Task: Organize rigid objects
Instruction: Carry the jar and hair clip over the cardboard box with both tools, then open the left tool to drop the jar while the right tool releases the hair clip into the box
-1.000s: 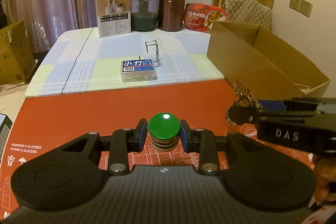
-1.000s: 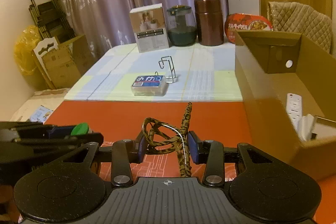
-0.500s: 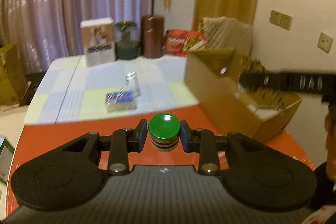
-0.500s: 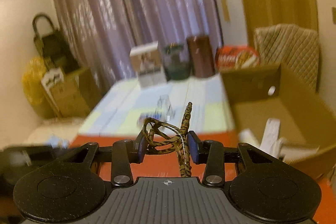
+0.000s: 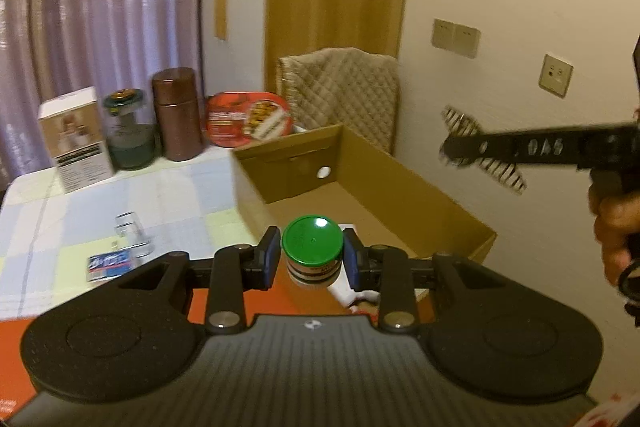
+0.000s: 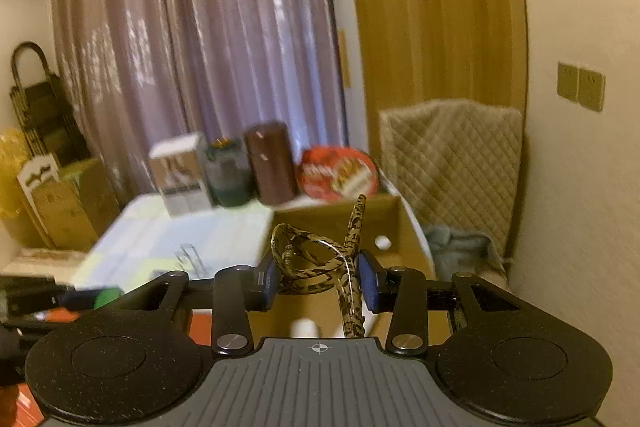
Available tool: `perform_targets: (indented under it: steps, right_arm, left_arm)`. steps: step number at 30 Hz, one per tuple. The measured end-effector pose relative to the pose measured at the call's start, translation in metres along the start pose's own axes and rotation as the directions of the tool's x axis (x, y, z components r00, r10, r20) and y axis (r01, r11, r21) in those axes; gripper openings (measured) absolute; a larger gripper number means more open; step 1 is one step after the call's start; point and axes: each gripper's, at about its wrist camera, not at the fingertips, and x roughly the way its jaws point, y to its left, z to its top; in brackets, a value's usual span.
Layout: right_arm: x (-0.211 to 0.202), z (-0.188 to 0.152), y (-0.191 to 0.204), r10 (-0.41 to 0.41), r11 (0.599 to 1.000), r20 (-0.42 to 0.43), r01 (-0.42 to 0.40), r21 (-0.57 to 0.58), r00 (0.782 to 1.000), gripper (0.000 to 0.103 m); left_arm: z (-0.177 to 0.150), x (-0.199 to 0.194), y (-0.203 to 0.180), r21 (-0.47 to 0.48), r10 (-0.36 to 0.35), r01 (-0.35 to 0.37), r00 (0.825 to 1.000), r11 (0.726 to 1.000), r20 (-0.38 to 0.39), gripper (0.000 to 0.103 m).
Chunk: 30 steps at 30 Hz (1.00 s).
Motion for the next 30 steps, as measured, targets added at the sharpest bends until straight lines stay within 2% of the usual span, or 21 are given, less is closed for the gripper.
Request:
perform_targets:
  steps: [10,19,30]
  right_arm:
    - [0.062,0.002,-0.044,0.017,1.000,-0.116,-0.017,-0.004,0.993,0.037]
    - [0.121,0.006,-0.063,0.066,0.995,-0.177,-0.077,-0.056,0.982,0.037]
    - [0.181,0.004,-0.075,0.019,0.992,-0.276,-0.053,-0.116,0.961,0.037]
  left_arm:
    - [0.031,0.083,-0.008,0.036,-0.034,0.036,0.997,0.999,-0.065,0.028]
    - [0.055,0.150,0.016,0.029,-0.020,0.023,0.994,0.999,-0.106,0.028]
    - [0.059,0.209,0.022,0.038,0.001,0.006,0.986,0.999,-0.167,0.028]
